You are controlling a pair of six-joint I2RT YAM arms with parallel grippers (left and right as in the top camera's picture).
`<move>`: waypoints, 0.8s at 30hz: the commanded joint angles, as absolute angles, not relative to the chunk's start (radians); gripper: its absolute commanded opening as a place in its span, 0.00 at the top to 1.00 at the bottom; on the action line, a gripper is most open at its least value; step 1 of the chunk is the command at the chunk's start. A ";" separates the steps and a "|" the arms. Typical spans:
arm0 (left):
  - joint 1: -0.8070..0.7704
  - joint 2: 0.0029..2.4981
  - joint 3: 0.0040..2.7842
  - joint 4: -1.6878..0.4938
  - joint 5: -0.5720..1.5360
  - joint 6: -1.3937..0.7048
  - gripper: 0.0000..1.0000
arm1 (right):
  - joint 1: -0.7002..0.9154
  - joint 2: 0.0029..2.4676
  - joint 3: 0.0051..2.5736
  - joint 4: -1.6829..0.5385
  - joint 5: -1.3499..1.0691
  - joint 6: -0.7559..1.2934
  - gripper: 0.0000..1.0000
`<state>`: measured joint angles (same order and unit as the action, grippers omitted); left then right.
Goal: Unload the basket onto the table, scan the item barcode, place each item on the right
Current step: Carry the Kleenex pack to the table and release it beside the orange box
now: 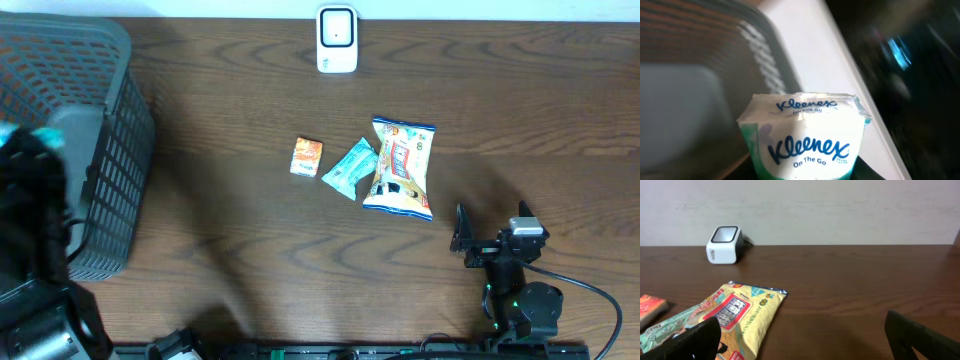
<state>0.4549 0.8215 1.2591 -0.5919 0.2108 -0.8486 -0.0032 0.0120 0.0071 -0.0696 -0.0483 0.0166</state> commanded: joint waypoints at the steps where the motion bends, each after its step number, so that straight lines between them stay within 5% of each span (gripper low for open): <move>1: 0.292 0.878 1.267 -0.581 0.325 -0.683 0.64 | 0.008 0.007 0.006 -0.073 -0.044 0.014 0.01; 12: -0.213 1.285 1.267 -0.659 0.250 -0.309 0.64 | 0.008 0.007 0.006 -0.073 -0.044 0.014 0.01; 24: -0.360 1.719 1.267 -0.485 -0.011 -0.291 0.63 | 0.008 0.007 0.006 -0.073 -0.044 0.014 0.01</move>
<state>-0.3519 1.6669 1.2591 -0.5339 0.0658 -0.3126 -0.0032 0.0120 0.0071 -0.0696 -0.0483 0.0166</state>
